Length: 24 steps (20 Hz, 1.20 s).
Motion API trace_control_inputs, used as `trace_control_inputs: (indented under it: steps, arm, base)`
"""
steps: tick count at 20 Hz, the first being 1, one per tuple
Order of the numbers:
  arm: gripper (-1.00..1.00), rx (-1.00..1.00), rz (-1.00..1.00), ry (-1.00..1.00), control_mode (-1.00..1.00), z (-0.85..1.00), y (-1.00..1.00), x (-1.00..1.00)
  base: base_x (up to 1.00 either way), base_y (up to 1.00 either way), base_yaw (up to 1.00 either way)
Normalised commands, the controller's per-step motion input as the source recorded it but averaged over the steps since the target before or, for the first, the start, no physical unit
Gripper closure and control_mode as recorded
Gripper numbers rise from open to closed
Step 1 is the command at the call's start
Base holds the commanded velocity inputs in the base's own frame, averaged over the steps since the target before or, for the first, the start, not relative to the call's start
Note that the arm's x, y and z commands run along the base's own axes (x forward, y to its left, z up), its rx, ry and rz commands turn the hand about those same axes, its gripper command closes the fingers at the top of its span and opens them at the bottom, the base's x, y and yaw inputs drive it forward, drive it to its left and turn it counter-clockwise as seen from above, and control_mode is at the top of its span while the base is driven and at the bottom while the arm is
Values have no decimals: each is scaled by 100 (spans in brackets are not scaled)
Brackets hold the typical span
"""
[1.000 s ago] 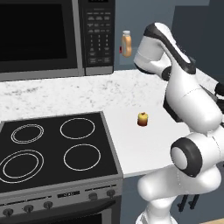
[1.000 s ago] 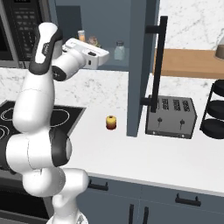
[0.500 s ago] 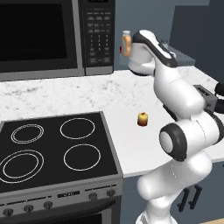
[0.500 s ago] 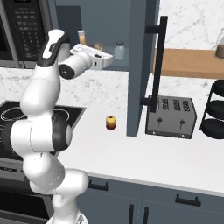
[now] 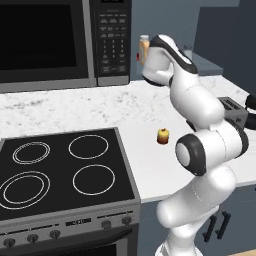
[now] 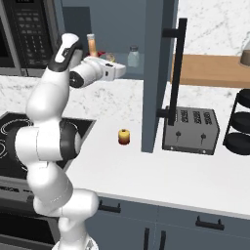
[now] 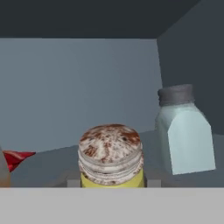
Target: Put the shaker and condiment bottle from the counter next to their counterparts in the cabinet.
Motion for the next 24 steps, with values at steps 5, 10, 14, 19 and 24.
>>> trace_control_inputs:
  steps: [5, 10, 14, 19, 24]
  arm:
    - [100, 0, 0, 13, -100, 4, -5, 28]
    - [100, 0, -3, 19, -100, 22, -13, 33]
    - [100, 0, 0, 0, -100, 0, -4, 8]
    - [100, 0, 0, 3, -100, -6, -20, 11]
    - [100, 0, 0, 5, -100, -20, -2, -2]
  base:
    - [0, 0, 0]
    - [0, 0, 0]
    - [0, 0, 0]
    - [0, 0, 0]
    - [0, 0, 0]
